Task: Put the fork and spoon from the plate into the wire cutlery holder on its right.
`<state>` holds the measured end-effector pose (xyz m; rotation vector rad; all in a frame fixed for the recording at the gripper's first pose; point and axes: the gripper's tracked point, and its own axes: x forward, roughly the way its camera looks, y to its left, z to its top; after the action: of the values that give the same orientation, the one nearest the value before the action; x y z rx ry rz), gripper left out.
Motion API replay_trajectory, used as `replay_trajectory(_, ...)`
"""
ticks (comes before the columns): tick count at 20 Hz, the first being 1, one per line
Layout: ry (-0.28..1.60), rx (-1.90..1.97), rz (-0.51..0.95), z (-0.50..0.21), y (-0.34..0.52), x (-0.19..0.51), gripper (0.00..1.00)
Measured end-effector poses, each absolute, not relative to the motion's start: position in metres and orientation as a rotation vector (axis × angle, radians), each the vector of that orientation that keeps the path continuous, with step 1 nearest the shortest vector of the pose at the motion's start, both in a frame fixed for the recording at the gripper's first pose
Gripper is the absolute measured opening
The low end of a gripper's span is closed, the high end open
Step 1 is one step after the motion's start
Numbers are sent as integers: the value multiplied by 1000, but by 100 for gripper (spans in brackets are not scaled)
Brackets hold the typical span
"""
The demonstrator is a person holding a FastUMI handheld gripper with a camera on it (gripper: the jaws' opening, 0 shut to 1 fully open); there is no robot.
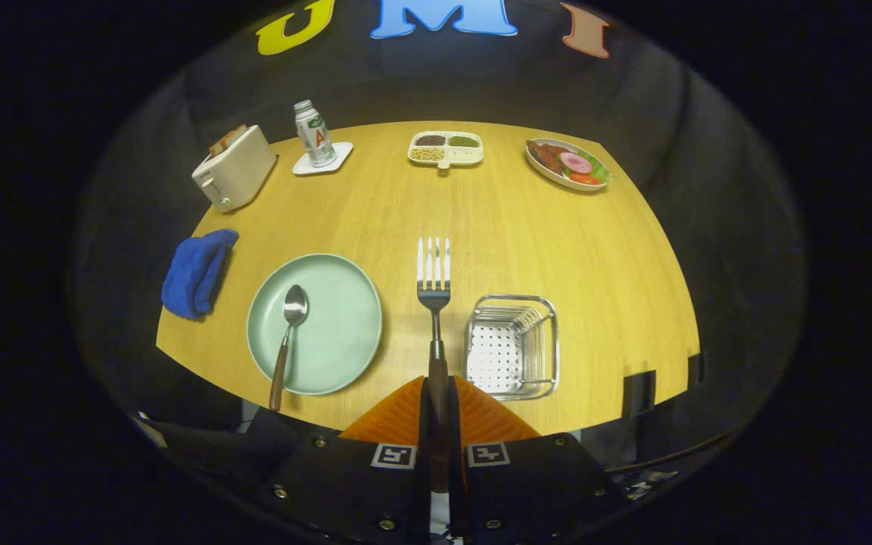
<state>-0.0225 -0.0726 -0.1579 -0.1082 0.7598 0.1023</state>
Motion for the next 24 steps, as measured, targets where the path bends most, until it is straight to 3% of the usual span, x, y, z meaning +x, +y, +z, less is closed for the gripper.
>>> replay_trajectory(6,893,-69,19,-174,-120,-51,11)
replay_trajectory(14,1018,-66,48,-189,-121,-57,11)
replay_trajectory(24,1017,-34,21,-181,-121,-45,12)
